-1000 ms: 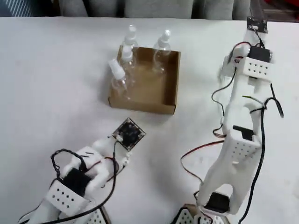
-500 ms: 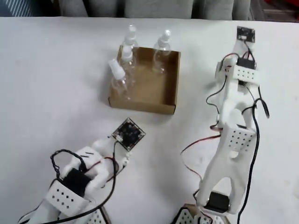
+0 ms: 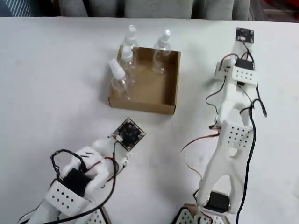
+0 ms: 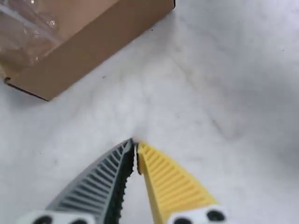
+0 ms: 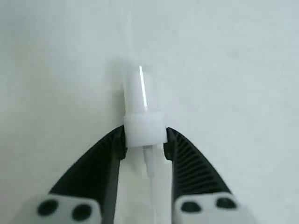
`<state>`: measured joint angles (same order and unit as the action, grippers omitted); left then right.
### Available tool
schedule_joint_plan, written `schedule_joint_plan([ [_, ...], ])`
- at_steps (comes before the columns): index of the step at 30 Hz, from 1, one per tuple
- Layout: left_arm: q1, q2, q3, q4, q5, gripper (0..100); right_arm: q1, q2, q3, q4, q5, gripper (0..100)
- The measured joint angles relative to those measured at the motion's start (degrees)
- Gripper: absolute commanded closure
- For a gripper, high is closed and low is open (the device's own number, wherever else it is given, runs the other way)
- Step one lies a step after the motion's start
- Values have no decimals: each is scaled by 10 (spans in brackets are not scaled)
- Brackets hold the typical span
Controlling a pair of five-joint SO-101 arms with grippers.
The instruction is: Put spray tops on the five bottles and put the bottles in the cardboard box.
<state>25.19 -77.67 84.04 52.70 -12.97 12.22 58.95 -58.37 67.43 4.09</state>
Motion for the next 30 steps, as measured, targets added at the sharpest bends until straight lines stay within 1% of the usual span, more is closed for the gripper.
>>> schedule_joint_plan([
  [9,0,0,0,0,0,976,-1,0,-221,282,-47,984],
  [11,0,0,0,0,0,976,1,-1,-244,301,-47,984],
  [14,0,-2,9,0,0,976,2,-1,-241,303,-47,984],
  [16,0,-3,14,0,0,976,2,-13,-207,304,-47,984],
  [19,1,-3,15,0,0,976,1,-60,-117,304,-52,984],
  [22,1,-3,15,0,0,976,1,-125,-13,304,-76,984],
  [30,1,-4,25,0,0,976,-29,-312,256,304,-84,984],
])
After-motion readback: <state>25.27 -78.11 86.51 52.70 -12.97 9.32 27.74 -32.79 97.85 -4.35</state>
